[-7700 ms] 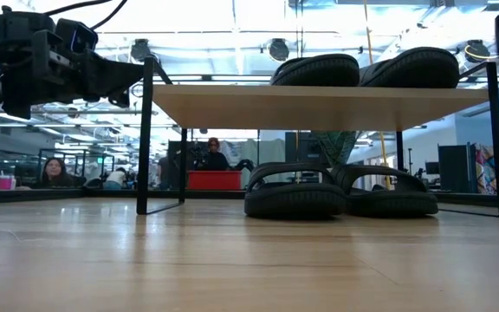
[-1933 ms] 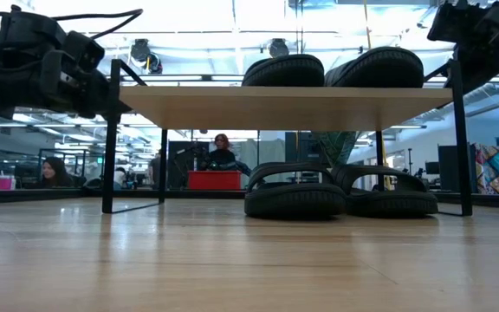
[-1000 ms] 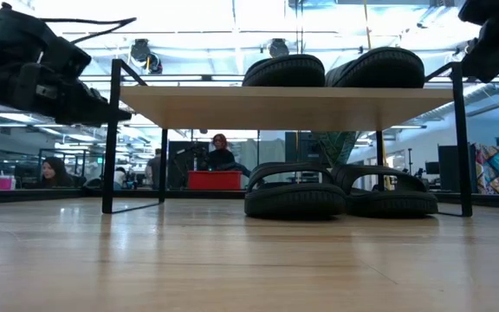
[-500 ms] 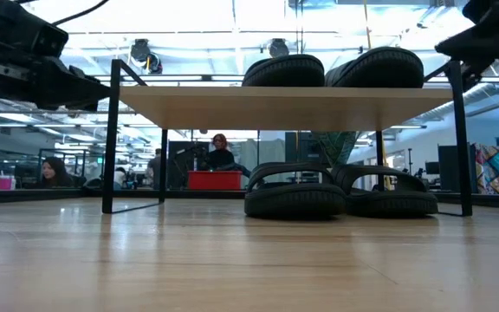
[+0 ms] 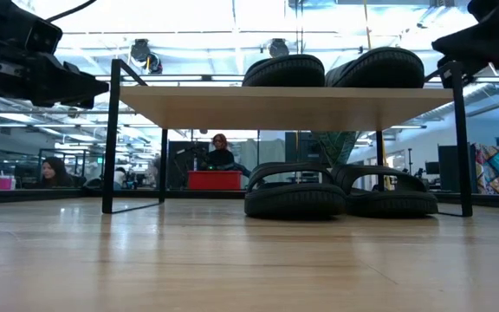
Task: Pick and place slides into the shelf
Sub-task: Adjust the shelf
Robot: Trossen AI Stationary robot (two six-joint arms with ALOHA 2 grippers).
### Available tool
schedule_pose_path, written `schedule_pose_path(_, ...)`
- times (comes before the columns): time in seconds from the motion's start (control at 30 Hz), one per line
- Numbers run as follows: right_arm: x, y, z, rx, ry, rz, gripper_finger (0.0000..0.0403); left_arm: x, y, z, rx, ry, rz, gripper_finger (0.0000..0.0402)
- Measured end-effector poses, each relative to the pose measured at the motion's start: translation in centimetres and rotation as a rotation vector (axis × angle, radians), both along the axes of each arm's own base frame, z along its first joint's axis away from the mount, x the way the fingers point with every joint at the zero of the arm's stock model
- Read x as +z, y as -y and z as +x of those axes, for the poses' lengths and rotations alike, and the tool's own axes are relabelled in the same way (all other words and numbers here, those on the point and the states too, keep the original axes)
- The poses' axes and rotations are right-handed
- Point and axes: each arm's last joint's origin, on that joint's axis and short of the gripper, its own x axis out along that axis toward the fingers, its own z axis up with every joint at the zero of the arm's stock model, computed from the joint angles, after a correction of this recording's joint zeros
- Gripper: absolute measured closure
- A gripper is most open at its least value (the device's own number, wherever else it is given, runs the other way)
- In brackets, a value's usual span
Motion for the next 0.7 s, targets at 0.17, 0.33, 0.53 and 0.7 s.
schedule_pose_path(0.17,-0.6,0.0,0.1,-0.028,-0.018,-0.04,0.0403,0.0,-0.1,0.0,0.019,0.001,0.005,0.0396)
schedule_pose_path(0.33,-2.0,-0.1,0.6,-0.025,0.011,-0.099,0.0403,0.0,-0.1,0.0,0.023,0.001,0.007,0.0396)
schedule_pose_path(0.53,-2.2,-0.2,0.6,-0.018,0.051,-0.165,0.0403,0.0,-0.1,0.0,0.024,-0.001,0.002,0.0396)
schedule_pose_path(0.7,-2.2,-0.2,0.7,-0.016,0.052,-0.174,0.0403,-0.1,-0.1,0.0,0.023,-0.007,0.009,0.0396)
